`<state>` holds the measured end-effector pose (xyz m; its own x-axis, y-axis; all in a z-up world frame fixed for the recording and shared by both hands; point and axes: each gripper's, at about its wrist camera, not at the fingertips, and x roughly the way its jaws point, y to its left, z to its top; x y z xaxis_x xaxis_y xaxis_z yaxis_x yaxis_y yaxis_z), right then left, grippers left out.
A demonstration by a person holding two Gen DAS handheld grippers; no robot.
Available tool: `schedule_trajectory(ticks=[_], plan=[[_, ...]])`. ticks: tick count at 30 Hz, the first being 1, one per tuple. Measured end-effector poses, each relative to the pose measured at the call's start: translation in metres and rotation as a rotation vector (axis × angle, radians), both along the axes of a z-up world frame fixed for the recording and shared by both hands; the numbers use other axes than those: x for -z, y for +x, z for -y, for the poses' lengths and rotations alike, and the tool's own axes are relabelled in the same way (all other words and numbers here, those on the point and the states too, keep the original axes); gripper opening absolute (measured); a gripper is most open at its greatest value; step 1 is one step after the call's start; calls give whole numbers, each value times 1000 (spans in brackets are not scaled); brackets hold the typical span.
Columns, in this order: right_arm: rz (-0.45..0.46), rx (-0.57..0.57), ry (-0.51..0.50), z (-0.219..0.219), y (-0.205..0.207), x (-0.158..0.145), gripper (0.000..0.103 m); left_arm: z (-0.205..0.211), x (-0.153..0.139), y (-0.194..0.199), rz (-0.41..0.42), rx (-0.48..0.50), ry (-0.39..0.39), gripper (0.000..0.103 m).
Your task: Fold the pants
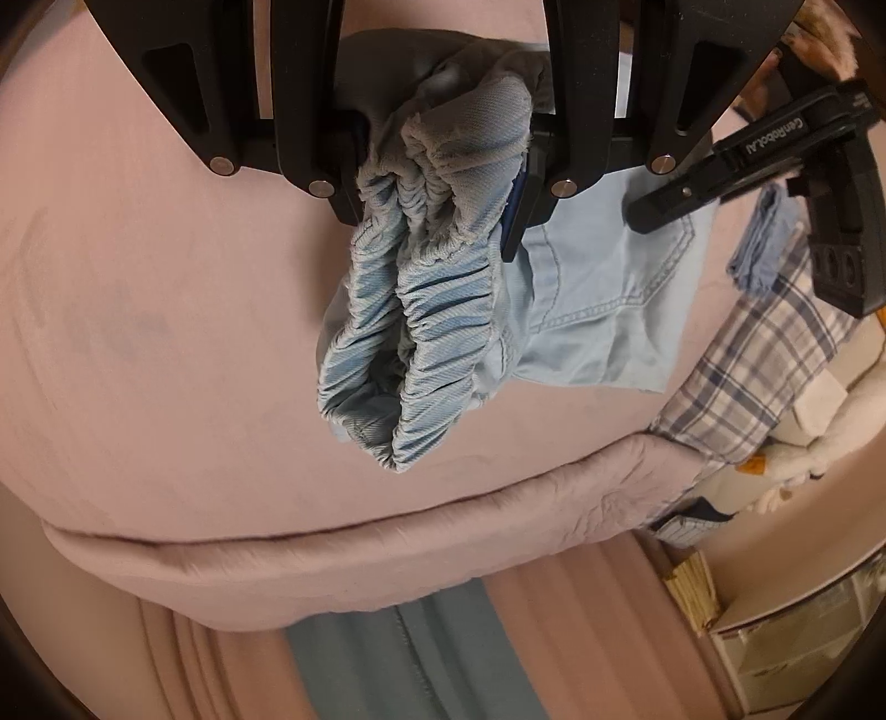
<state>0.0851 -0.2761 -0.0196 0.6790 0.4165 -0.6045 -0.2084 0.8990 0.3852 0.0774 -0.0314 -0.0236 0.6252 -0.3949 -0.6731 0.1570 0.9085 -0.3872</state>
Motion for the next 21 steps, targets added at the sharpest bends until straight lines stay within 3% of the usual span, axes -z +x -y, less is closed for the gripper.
schedule_trajectory(ticks=[5,10,13,18,21], plan=[[-24,-12,-19,-15,30,7,39,-6,19,26,-22,-32,61,20],[-121,7,1,-22,49,32,39,-6,54,44,-92,-44,93,20],[-159,16,-37,-27,54,49,39,-5,70,52,-122,-70,137,20],[-203,45,-12,-17,55,61,43,-8,79,52,-152,-100,128,24],[-228,66,-32,-15,55,67,50,-8,77,50,-158,-113,135,31]])
